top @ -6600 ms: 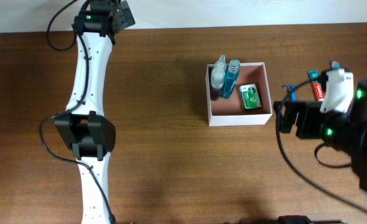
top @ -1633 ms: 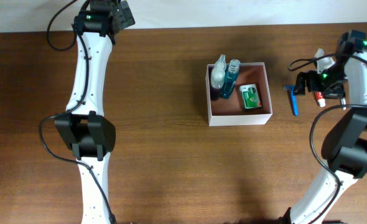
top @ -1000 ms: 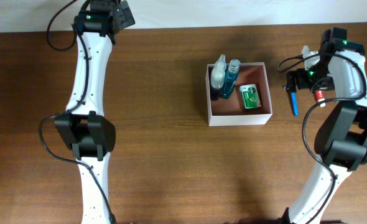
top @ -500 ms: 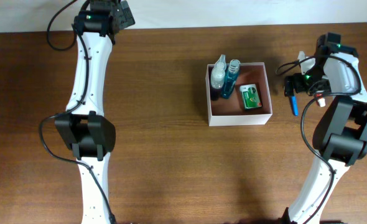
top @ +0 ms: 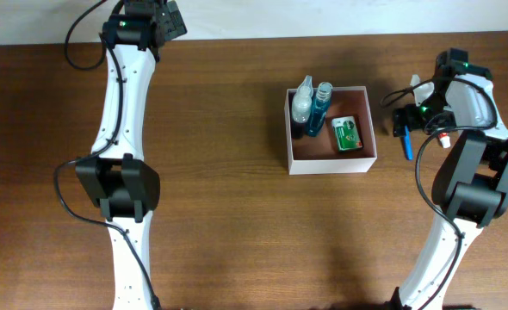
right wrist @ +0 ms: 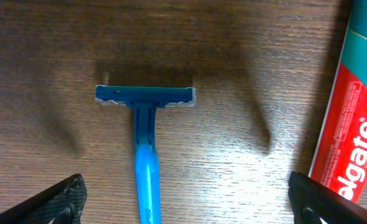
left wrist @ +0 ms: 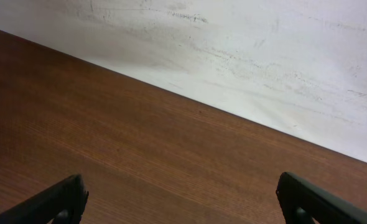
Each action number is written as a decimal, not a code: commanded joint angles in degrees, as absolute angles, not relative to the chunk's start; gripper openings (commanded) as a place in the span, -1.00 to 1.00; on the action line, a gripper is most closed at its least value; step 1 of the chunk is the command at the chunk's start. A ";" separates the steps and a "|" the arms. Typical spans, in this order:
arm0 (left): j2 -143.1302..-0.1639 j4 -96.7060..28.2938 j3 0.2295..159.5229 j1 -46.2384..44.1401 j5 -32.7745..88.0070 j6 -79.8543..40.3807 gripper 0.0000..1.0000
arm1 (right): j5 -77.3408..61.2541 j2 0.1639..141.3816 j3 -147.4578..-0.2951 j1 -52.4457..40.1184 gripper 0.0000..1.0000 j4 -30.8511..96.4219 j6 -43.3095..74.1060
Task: Pack container
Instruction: 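Shift the right gripper over the Colgate toothpaste tube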
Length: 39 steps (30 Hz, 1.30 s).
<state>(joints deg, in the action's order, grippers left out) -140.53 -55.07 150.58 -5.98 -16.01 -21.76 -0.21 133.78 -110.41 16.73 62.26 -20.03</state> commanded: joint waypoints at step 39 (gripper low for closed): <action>-140.81 -55.00 151.00 -5.85 -15.81 -22.28 0.99 | -2.63 136.29 -119.02 25.26 0.98 57.49 -22.31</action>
